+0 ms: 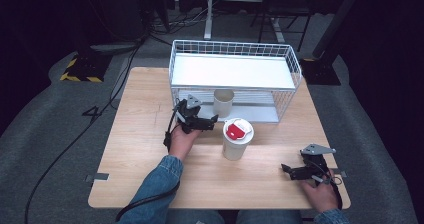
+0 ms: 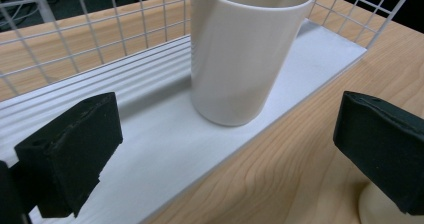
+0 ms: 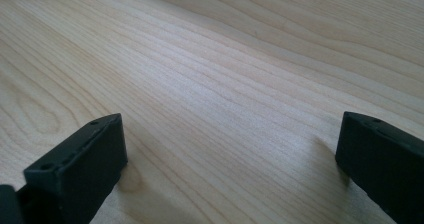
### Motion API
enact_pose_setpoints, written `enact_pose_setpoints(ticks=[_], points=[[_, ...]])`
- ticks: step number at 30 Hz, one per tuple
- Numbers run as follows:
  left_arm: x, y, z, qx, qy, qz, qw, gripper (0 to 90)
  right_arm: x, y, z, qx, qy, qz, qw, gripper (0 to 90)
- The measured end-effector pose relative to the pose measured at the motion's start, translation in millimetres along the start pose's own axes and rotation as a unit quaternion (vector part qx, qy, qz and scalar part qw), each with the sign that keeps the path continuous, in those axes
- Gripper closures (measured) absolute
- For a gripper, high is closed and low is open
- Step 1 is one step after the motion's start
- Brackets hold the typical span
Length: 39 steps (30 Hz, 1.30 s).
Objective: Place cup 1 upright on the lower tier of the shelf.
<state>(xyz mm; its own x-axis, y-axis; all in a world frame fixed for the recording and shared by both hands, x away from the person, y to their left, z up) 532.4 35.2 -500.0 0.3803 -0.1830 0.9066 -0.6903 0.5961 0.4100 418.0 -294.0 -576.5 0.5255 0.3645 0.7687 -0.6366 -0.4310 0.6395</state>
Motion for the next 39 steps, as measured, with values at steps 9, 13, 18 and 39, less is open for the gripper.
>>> enact_pose_setpoints(ticks=[9, 13, 18, 39], points=[[0.1, 39.8, -8.4, 0.0, 0.014, 0.01, 0.9998, 0.1, 0.3, -0.4, 0.4, -0.001, -0.001, -0.001, 1.0, 0.3], [-1.5, 59.3, -12.4, 0.008, 0.009, 0.01, 0.9999, 0.1, 0.4, -0.6, 0.6, -0.002, -0.001, -0.001, 1.0, 0.3], [-7.1, 81.5, -9.3, 0.015, -0.003, 0.006, 0.9999, 0.1, 0.4, -0.6, 0.6, -0.002, -0.001, -0.001, 1.0, 0.3], [-42.2, 139.4, 3.0, 0.016, -0.029, -0.043, 0.9985, 2.6, 0.4, -0.6, 0.5, -0.002, -0.001, -0.001, 1.0, 0.3]])
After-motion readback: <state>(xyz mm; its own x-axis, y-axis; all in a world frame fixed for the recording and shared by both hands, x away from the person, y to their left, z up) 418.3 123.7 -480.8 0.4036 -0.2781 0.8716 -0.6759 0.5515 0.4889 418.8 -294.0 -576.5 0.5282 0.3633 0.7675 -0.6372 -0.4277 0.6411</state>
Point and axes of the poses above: each handheld gripper's, and its own axes: y roughly backward along the jaws, x roughly out of its top, z roughly to its right, the point moved 10 cm from there along -y, roughly forward along the jaws, and after that the axes turned 5 degrees about z, right-handed, at the moved point
